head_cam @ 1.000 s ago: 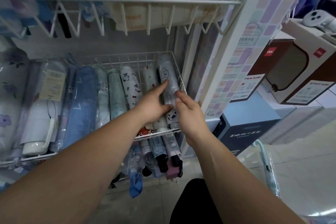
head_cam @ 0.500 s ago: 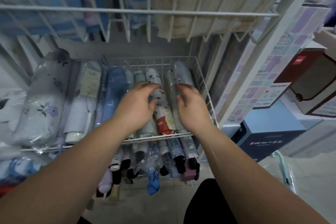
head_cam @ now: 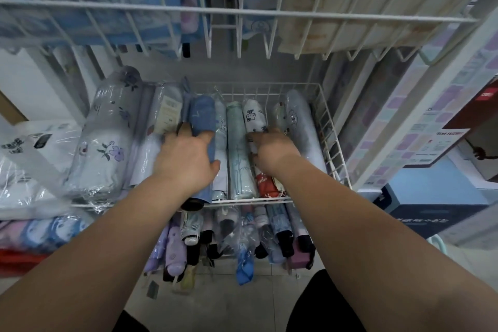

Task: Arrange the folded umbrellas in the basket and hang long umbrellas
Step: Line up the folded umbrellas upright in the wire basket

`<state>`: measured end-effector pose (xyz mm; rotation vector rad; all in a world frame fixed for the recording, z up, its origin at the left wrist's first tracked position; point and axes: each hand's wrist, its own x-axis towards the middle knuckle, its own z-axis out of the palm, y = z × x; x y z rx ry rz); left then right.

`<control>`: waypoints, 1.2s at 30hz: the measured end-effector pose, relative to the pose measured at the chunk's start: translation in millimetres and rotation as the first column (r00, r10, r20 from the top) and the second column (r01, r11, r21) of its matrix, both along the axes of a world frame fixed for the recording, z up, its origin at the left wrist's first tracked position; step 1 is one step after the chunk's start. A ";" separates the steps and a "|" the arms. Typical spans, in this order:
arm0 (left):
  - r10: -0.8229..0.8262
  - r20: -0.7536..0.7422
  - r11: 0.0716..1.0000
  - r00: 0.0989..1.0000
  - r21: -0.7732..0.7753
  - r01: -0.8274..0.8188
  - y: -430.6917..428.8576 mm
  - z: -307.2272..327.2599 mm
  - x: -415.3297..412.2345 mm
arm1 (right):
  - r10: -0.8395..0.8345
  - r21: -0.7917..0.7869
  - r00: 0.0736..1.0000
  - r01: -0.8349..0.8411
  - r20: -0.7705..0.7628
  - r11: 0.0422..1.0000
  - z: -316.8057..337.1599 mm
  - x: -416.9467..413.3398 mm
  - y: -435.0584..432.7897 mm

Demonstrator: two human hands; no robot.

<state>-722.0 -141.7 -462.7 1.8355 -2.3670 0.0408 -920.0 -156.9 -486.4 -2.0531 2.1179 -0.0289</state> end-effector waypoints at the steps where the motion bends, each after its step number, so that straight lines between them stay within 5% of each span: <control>1: 0.000 0.014 1.000 1.000 0.020 -0.001 0.7 2.2 -1.1 | 0.002 -0.010 1.000 -0.002 0.018 1.000 -1.3 -1.2 -0.1; 5: -0.003 -0.007 0.994 1.000 0.108 0.004 0.1 12.1 -7.0 | -0.073 -0.014 0.990 0.075 0.118 0.997 3.9 -10.6 -3.5; 9: -0.002 -0.251 0.997 0.968 0.073 0.021 0.3 15.4 -8.8 | -0.178 -0.098 0.962 0.201 0.208 0.975 5.3 -31.9 2.0; 15: -0.061 -0.626 0.995 0.777 0.025 0.099 6.4 7.1 -40.6 | -0.200 -0.143 0.953 0.236 0.226 0.961 2.4 -50.5 8.6; 23: 0.058 -0.788 0.988 0.613 0.134 0.078 -8.1 -23.5 -105.7 | -0.142 -0.264 0.915 0.254 0.377 0.931 10.6 -63.9 32.1; 28: -0.054 -0.813 0.994 0.580 0.010 0.107 -2.7 -42.6 -120.1 | -0.191 -0.232 0.727 0.438 0.659 0.868 12.0 -80.7 58.0; 31: -0.124 -0.794 0.986 0.595 -0.032 0.163 -3.6 -42.0 -128.1 | -0.210 -0.096 0.483 0.535 0.850 0.840 5.0 -84.4 61.7; 36: -0.098 -0.769 0.977 0.632 0.047 0.208 -10.0 -37.1 -146.7 | -0.168 0.010 0.245 0.538 0.955 0.843 3.6 -85.7 69.0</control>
